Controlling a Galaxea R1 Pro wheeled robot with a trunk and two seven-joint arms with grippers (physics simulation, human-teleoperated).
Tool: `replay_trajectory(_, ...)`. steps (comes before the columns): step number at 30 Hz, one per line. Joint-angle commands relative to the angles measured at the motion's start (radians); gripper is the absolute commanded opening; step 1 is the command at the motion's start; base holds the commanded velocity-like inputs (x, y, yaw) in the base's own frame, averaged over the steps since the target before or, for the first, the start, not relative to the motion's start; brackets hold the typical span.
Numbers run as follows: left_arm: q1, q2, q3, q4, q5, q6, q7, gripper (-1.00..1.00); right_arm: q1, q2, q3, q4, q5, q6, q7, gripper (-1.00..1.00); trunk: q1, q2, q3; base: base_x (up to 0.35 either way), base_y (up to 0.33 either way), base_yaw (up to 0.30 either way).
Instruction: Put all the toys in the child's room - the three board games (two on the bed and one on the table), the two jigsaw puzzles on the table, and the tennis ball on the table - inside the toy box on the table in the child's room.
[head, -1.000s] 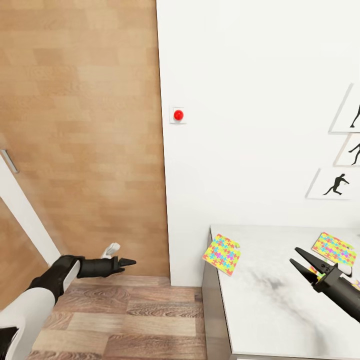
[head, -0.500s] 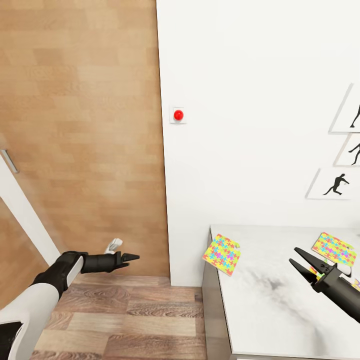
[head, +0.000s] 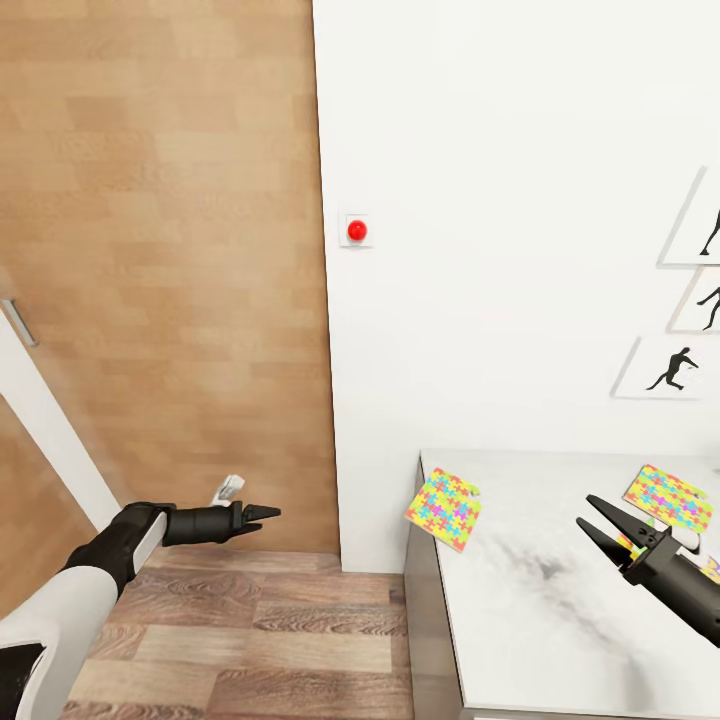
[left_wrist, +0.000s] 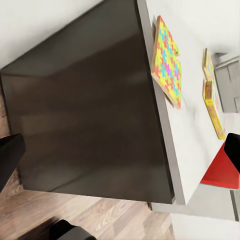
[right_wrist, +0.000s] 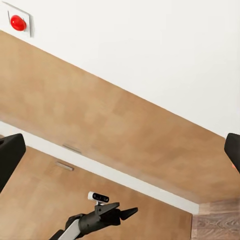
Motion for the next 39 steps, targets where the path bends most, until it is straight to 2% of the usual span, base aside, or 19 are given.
replay_trajectory(1, -0.001, 0.0, 0.001, 0.0, 0.003, 0.007, -0.001, 1.0, -0.001, 0.0, -0.001, 0.0, 0.005, 0.004, 0.006, 1.0, 0.0, -0.001, -0.001, 0.0, 0.0, 0.0)
replay_trajectory(39, -0.001, 0.003, 0.0, -0.006, 0.002, -0.002, -0.003, 1.0, -0.001, 0.006, 0.001, 0.0, 0.005, 0.004, 0.006, 1.0, 0.0, -0.001, 0.059, 0.0, 0.0, 0.0)
